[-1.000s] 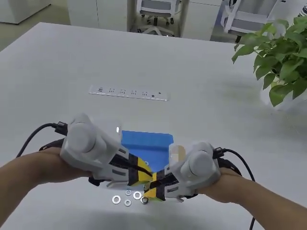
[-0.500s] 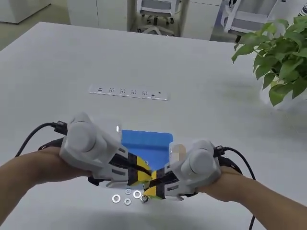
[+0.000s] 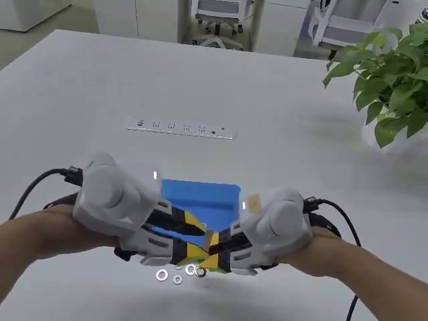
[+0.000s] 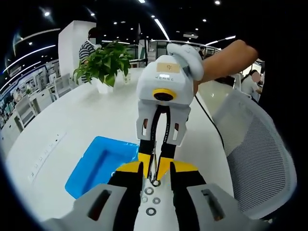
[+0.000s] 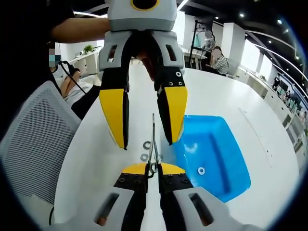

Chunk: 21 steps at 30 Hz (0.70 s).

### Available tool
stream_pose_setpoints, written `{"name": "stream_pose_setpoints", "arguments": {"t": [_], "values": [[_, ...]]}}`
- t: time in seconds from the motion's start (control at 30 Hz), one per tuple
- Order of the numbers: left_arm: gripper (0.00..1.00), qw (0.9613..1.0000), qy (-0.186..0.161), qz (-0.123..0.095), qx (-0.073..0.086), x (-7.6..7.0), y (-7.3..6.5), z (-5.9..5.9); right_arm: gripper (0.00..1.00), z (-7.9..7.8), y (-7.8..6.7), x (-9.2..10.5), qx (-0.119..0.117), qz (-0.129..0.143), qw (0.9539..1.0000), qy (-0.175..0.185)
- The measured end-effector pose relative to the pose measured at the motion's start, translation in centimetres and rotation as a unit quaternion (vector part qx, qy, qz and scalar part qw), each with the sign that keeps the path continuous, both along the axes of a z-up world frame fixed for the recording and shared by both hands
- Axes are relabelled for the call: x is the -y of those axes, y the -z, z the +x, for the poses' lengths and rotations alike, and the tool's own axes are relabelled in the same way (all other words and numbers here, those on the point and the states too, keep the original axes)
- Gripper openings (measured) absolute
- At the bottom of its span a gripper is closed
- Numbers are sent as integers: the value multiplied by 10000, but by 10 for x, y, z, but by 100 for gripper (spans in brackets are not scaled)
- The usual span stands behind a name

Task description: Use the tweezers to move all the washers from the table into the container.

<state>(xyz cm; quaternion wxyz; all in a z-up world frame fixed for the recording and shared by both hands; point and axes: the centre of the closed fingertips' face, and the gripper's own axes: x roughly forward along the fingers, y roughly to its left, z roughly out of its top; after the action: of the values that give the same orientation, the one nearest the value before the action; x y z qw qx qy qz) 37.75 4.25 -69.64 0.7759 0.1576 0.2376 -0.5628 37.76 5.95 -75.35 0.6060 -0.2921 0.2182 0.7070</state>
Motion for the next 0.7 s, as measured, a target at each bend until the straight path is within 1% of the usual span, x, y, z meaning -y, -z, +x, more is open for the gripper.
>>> {"name": "stream_pose_setpoints", "arguments": {"t": [0.07, 0.1, 0.13, 0.23, 0.4, 0.5, 0.63, 0.7], "values": [[31, 10000, -49, -16, -6, -3, -1, -2, 9, 0, -2, 0, 17, 13, 10000, -2], [33, 10000, -83, -44, -32, -4, -1, -3, 9, 0, -5, 0, 17, 14, 10000, -15], [35, 9998, -134, -91, -96, -6, -2, -5, 9, 0, -6, 0, 21, 16, 10000, -22], [41, 9995, -240, -142, -121, -11, -3, -7, 9, -3, -11, 0, -13, 40, 10000, -66], [49, 9985, -437, -250, -230, -19, -4, -11, 9, -3, -19, 0, 88, 46, 9999, -120], [53, 9976, -566, -316, -221, -24, -6, -13, 9, 0, -25, 1, 138, 70, 9998, -127], [62, 9964, -742, -380, -163, -29, -8, -13, 9, 5, -34, 1, 185, 104, 9997, -106], [65, 9955, -832, -408, -206, -33, -8, -14, 9, 7, -38, 2, 226, 126, 9996, -95]]}}
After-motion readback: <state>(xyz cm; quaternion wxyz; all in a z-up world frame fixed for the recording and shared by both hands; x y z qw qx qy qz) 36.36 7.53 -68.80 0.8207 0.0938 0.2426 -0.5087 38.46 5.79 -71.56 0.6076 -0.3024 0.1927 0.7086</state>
